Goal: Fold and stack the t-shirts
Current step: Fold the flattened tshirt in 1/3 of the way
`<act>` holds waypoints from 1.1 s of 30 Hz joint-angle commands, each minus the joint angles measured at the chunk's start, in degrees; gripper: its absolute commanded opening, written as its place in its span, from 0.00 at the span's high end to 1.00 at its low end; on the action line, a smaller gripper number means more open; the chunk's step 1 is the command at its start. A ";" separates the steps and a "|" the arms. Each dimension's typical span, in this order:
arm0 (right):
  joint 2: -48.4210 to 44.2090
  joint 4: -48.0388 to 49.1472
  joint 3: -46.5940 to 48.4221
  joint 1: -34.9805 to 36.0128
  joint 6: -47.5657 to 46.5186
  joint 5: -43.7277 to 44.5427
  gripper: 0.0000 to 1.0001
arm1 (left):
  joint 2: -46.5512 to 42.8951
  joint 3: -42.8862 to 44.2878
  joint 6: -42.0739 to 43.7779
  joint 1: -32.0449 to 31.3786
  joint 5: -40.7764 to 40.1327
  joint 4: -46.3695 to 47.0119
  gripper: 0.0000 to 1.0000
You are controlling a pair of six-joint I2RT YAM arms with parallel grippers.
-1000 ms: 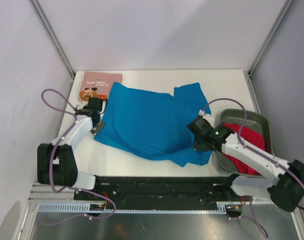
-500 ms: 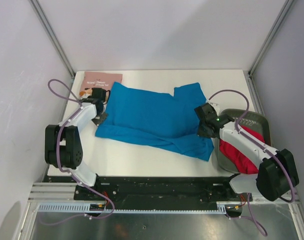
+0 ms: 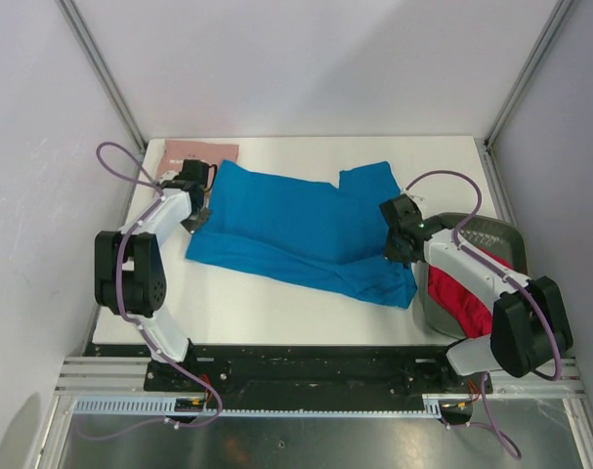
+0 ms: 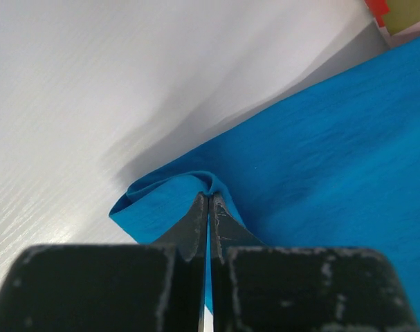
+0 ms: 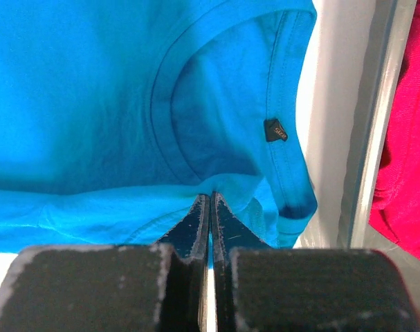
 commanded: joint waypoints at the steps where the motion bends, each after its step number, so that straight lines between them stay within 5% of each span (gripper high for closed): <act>1: 0.18 1.86 2.35 -0.70 -1.30 1.27 1.00 | 1.72 3.56 0.87 -0.15 -2.40 0.66 1.00; 20: 3.69 5.00 2.30 -3.10 -3.15 0.06 0.95 | 5.81 5.13 5.26 0.27 0.20 4.24 1.00; 27: 3.16 7.10 3.63 -4.01 -5.21 -2.43 0.57 | 3.70 3.60 9.04 1.11 4.14 7.41 0.67; 33: -0.92 3.00 3.02 -0.06 -3.22 -1.61 0.59 | -3.34 0.28 9.93 1.67 6.49 7.82 0.52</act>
